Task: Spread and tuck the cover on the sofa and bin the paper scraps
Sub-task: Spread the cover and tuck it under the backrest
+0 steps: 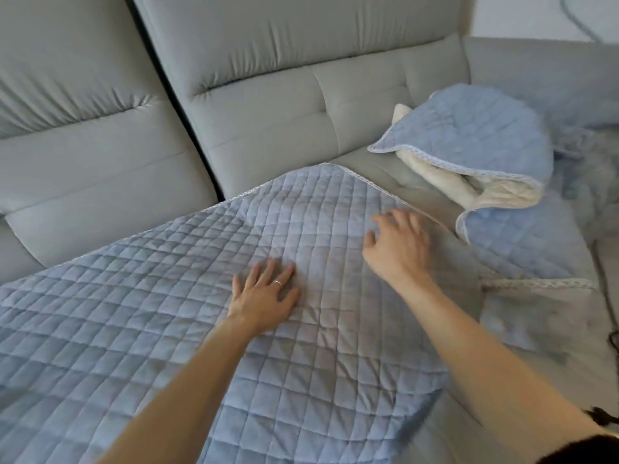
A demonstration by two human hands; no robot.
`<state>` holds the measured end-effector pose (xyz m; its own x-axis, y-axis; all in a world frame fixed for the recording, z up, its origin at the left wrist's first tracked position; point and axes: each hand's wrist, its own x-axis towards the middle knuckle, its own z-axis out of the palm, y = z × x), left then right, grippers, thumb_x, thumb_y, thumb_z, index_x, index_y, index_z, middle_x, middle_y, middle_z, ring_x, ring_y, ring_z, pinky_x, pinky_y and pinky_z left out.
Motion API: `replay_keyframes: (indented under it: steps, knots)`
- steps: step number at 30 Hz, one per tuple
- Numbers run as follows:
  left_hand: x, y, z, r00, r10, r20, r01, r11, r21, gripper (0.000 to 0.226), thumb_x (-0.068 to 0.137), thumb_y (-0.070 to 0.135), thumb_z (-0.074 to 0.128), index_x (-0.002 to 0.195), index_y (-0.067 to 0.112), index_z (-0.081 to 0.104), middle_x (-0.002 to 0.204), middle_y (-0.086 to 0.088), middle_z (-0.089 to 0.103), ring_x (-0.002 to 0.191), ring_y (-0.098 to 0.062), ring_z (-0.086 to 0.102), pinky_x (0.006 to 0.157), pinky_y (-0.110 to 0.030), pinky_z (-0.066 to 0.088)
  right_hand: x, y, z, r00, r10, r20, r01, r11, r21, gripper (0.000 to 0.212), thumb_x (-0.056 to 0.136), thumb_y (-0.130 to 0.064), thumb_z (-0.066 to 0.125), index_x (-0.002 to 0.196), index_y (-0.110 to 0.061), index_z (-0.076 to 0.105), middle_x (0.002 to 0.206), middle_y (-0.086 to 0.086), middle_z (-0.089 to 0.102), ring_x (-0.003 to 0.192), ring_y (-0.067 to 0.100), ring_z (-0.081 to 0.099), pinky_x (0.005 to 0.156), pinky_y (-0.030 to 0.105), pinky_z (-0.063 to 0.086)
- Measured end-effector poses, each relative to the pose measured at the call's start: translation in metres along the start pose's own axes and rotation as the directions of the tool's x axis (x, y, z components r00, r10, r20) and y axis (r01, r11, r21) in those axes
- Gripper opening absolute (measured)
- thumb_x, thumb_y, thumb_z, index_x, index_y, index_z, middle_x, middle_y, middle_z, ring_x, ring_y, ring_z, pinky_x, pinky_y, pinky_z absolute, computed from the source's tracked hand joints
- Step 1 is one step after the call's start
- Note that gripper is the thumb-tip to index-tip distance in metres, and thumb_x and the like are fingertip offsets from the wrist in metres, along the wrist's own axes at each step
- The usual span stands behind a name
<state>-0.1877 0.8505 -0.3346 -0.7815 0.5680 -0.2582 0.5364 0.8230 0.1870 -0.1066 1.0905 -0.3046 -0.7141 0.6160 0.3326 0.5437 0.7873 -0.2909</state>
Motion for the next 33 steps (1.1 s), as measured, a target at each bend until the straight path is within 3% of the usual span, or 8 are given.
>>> replay_keyframes:
  steps: [4, 8, 11, 16, 20, 23, 28, 33]
  knots:
    - [-0.008, -0.020, -0.011, 0.990, 0.009, -0.144, -0.016, 0.999, -0.046, 0.054, 0.099, 0.054, 0.030, 0.151, 0.045, 0.019, 0.163, 0.008, 0.008, 0.150, -0.014, 0.004, 0.121, -0.048, 0.000, -0.010, -0.053, 0.018, 0.971, -0.180, 0.155, 0.156, 0.976, 0.154, 0.034, 0.089, -0.035, 0.052, 0.120, -0.027, 0.065, 0.134, -0.004, 0.056, 0.127, 0.023, 0.043, 0.098, 0.036, 0.042]
    - [-0.020, -0.041, -0.024, 0.992, -0.085, -0.096, 0.084, 0.996, -0.018, 0.056, 0.100, 0.050, 0.033, 0.153, 0.039, 0.020, 0.164, 0.006, 0.007, 0.150, -0.016, 0.002, 0.120, -0.050, -0.001, -0.023, -0.075, 0.035, 0.909, -0.288, 0.302, 0.236, 0.951, 0.198, 0.036, 0.092, -0.039, 0.049, 0.124, -0.028, 0.061, 0.138, -0.004, 0.053, 0.131, 0.021, 0.039, 0.106, 0.036, 0.039]
    - [-0.041, -0.090, -0.038, 0.961, -0.251, -0.113, 0.246, 0.967, -0.060, 0.058, 0.099, 0.052, 0.031, 0.153, 0.038, 0.018, 0.164, 0.005, 0.009, 0.150, -0.017, 0.004, 0.120, -0.053, 0.005, -0.029, -0.126, 0.046, 0.855, -0.408, 0.321, 0.325, 0.903, 0.281, 0.038, 0.093, -0.041, 0.048, 0.128, -0.028, 0.058, 0.140, -0.006, 0.050, 0.133, 0.019, 0.038, 0.107, 0.035, 0.037]
    - [-0.099, -0.210, -0.071, 0.847, -0.506, -0.162, 0.490, 0.862, -0.129, 0.062, 0.098, 0.050, 0.035, 0.154, 0.035, 0.013, 0.164, 0.003, 0.008, 0.150, -0.017, 0.005, 0.120, -0.052, 0.007, -0.035, -0.271, 0.064, 0.733, -0.618, 0.283, 0.479, 0.765, 0.431, 0.044, 0.096, -0.040, 0.044, 0.136, -0.024, 0.051, 0.141, -0.006, 0.051, 0.133, 0.018, 0.040, 0.108, 0.034, 0.035]
    - [-0.126, -0.297, -0.083, 0.758, -0.626, -0.182, 0.596, 0.779, -0.194, 0.063, 0.098, 0.052, 0.033, 0.154, 0.032, 0.015, 0.163, 0.003, 0.010, 0.150, -0.017, 0.007, 0.120, -0.052, 0.005, -0.047, -0.377, 0.084, 0.641, -0.714, 0.280, 0.549, 0.683, 0.482, 0.043, 0.099, -0.036, 0.039, 0.137, -0.022, 0.049, 0.143, -0.004, 0.051, 0.133, 0.019, 0.042, 0.107, 0.034, 0.036]
    - [-0.129, -0.342, -0.089, 0.730, -0.650, -0.213, 0.618, 0.760, -0.202, 0.064, 0.098, 0.055, 0.029, 0.155, 0.027, 0.017, 0.163, 0.004, 0.012, 0.150, -0.016, 0.008, 0.120, -0.050, 0.005, -0.054, -0.432, 0.103, 0.571, -0.755, 0.322, 0.575, 0.648, 0.499, 0.038, 0.101, -0.033, 0.034, 0.130, -0.018, 0.054, 0.136, -0.001, 0.056, 0.129, 0.021, 0.046, 0.102, 0.035, 0.039]
    - [-0.110, -0.398, -0.095, 0.740, -0.579, -0.344, 0.551, 0.814, -0.186, 0.064, 0.096, 0.063, 0.021, 0.153, 0.035, 0.023, 0.161, 0.013, 0.019, 0.148, -0.008, 0.010, 0.121, -0.041, 0.006, -0.028, -0.502, 0.133, 0.672, -0.675, 0.304, 0.569, 0.734, 0.371, 0.022, 0.095, -0.022, 0.046, 0.095, -0.015, 0.066, 0.109, 0.007, 0.070, 0.105, 0.030, 0.061, 0.081, 0.034, 0.045]
    - [-0.088, -0.447, -0.099, 0.733, -0.561, -0.386, 0.528, 0.826, -0.199, 0.061, 0.094, 0.063, 0.021, 0.149, 0.039, 0.031, 0.157, 0.020, 0.025, 0.146, -0.001, 0.013, 0.120, -0.037, 0.007, -0.003, -0.550, 0.154, 0.619, -0.649, 0.442, 0.606, 0.753, 0.256, 0.033, 0.093, -0.038, 0.054, 0.120, -0.023, 0.063, 0.129, 0.002, 0.056, 0.121, 0.028, 0.056, 0.095, 0.036, 0.047]
